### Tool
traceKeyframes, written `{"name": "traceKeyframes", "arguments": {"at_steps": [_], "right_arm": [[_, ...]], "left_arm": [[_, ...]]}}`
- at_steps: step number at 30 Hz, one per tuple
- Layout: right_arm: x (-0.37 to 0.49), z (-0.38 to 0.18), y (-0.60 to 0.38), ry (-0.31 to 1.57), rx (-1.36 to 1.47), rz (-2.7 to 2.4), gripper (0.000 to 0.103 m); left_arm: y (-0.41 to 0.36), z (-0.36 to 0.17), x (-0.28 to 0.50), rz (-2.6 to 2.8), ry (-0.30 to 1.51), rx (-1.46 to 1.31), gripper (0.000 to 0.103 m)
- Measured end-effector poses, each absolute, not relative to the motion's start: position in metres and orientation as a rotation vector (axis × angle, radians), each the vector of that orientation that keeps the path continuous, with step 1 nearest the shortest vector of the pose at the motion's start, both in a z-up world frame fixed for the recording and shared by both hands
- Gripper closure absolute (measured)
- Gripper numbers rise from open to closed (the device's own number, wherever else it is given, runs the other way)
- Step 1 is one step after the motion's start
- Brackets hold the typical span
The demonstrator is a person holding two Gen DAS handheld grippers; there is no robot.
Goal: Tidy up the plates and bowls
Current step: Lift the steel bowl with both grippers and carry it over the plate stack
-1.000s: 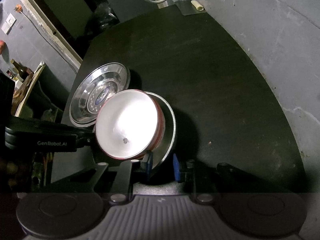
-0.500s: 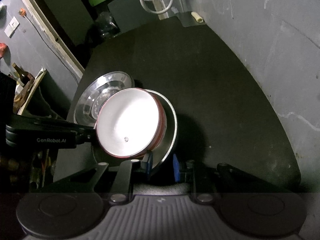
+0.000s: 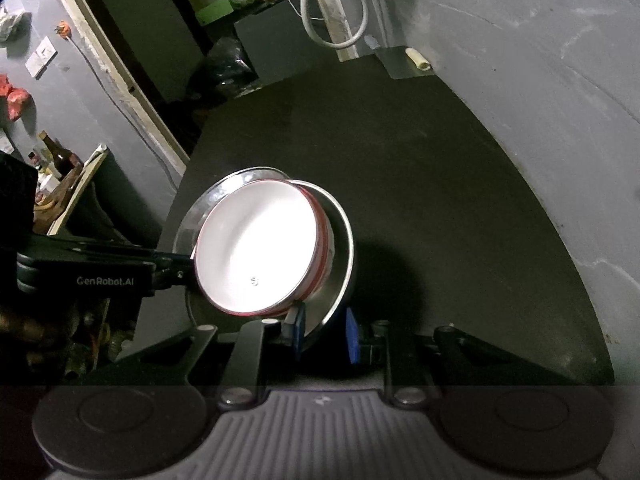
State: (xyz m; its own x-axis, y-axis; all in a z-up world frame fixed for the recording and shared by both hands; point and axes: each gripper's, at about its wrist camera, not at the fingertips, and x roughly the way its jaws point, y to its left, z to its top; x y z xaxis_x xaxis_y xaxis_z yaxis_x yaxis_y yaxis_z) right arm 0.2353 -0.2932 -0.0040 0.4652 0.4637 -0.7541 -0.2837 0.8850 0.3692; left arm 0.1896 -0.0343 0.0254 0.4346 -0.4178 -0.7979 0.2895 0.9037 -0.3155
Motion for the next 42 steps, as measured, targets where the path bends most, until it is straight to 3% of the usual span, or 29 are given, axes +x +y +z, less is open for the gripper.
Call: {"name": "traceKeyframes", "arguments": {"at_steps": [42], "right_arm": [[0.281, 0.003, -0.21, 0.969, 0.124, 0.581, 0.079]], "left_arm": [[0.045, 0.031, 0.219, -0.32, 0.982, -0.185, 0.089]]}}
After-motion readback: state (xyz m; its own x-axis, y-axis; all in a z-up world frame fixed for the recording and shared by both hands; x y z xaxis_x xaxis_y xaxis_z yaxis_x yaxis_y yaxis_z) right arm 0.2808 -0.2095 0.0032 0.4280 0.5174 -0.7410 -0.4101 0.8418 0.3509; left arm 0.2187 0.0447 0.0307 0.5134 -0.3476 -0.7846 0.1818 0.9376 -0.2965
